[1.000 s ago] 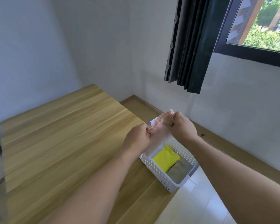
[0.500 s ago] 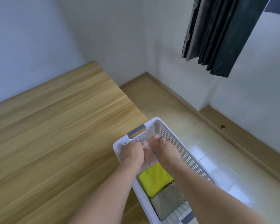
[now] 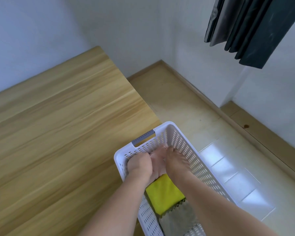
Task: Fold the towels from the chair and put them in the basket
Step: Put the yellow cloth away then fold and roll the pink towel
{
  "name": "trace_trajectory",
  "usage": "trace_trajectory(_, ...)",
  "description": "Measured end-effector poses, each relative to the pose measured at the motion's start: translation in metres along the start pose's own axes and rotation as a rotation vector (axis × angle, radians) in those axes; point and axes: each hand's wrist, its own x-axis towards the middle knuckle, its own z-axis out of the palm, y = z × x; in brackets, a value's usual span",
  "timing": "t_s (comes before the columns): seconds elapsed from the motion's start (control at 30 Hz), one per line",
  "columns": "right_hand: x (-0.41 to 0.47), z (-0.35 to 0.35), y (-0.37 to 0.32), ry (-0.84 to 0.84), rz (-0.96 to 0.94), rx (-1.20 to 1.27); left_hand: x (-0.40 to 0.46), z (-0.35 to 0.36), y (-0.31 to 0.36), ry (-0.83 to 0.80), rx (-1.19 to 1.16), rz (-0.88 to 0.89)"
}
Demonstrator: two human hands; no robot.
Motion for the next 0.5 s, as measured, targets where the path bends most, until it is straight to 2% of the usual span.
trace_trajectory(0.13,0.004,0.005,0.004,-0.021,-0.026,0.066,0.008,0.007,0.002,0.004,0.016,0.006)
trace_trajectory(0.3,-0.004,-0.013,-0.003,-0.104,0.103,0.103,-0.005,-0.001,0.002,0.008,0.042,0.039)
trace_trajectory(0.5,-0.069,-0.057,-0.002,0.014,-0.034,0.134,-0.064,-0.037,-0.013,0.198,0.11,0.139)
